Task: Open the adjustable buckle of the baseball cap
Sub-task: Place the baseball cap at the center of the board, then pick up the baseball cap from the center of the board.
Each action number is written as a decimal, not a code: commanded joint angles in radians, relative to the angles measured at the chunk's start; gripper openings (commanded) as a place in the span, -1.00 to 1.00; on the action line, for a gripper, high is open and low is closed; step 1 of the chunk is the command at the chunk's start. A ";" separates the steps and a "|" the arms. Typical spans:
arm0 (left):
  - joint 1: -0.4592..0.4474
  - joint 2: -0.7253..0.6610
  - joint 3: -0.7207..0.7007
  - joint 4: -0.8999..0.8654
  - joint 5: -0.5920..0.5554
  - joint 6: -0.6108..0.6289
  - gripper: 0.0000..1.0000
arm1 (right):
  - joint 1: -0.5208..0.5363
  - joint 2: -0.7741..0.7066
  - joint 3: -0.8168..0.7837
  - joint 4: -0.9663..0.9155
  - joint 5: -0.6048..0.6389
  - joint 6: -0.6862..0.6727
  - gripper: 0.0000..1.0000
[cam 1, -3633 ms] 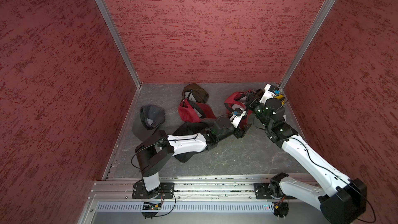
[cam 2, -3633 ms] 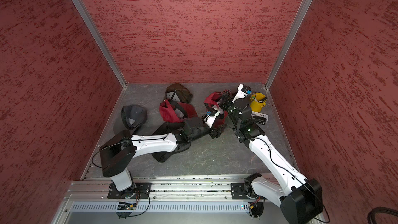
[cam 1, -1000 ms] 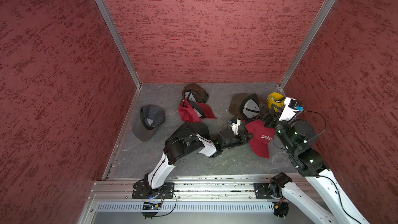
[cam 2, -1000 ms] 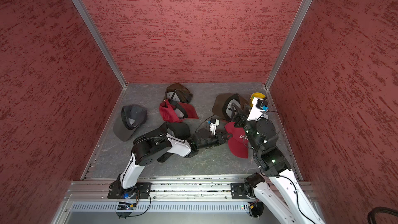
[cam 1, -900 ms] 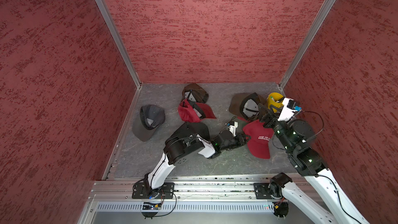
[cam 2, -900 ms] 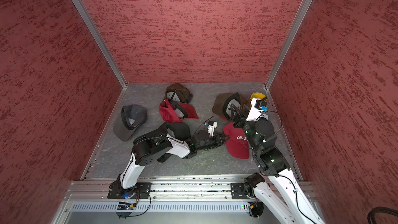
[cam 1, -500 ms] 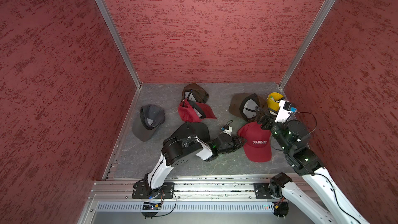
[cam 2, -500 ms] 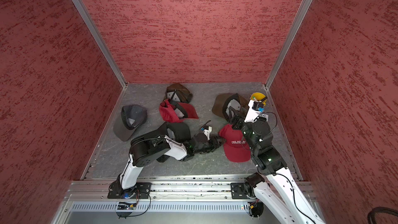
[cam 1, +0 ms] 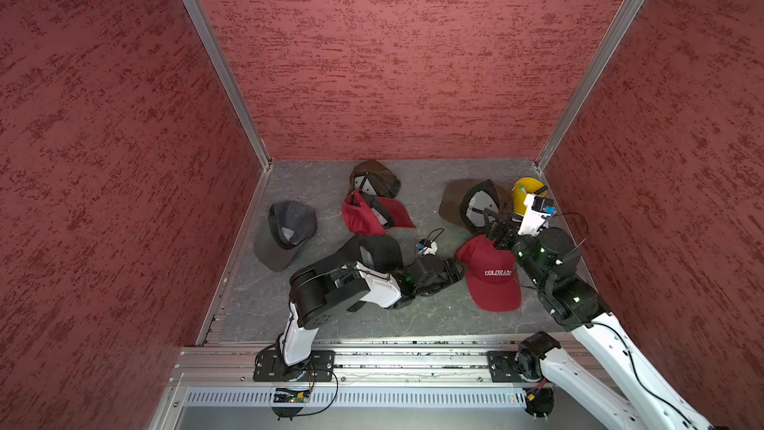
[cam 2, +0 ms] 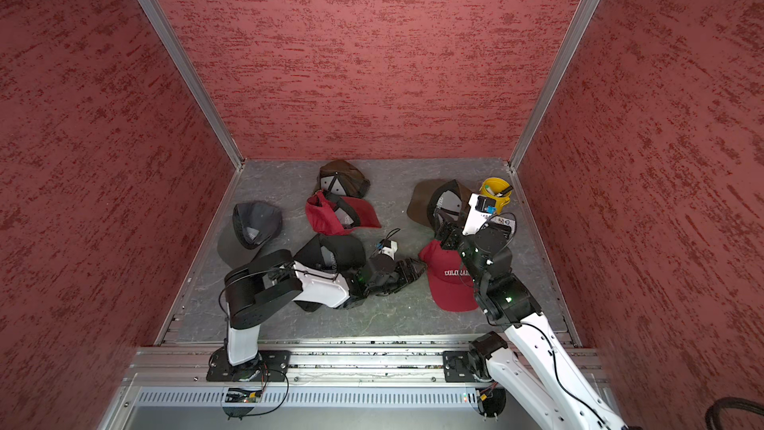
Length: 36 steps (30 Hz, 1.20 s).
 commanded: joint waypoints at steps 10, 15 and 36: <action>0.173 -0.063 0.379 -0.423 0.219 0.653 0.61 | -0.006 0.093 0.117 -0.016 0.200 -0.101 0.53; 0.254 0.091 0.638 -0.518 0.372 0.695 0.60 | -0.026 0.097 0.155 -0.064 0.273 -0.119 0.56; 0.286 0.782 1.602 -0.597 0.542 0.522 0.62 | -0.279 0.193 0.187 -0.090 0.105 -0.174 0.59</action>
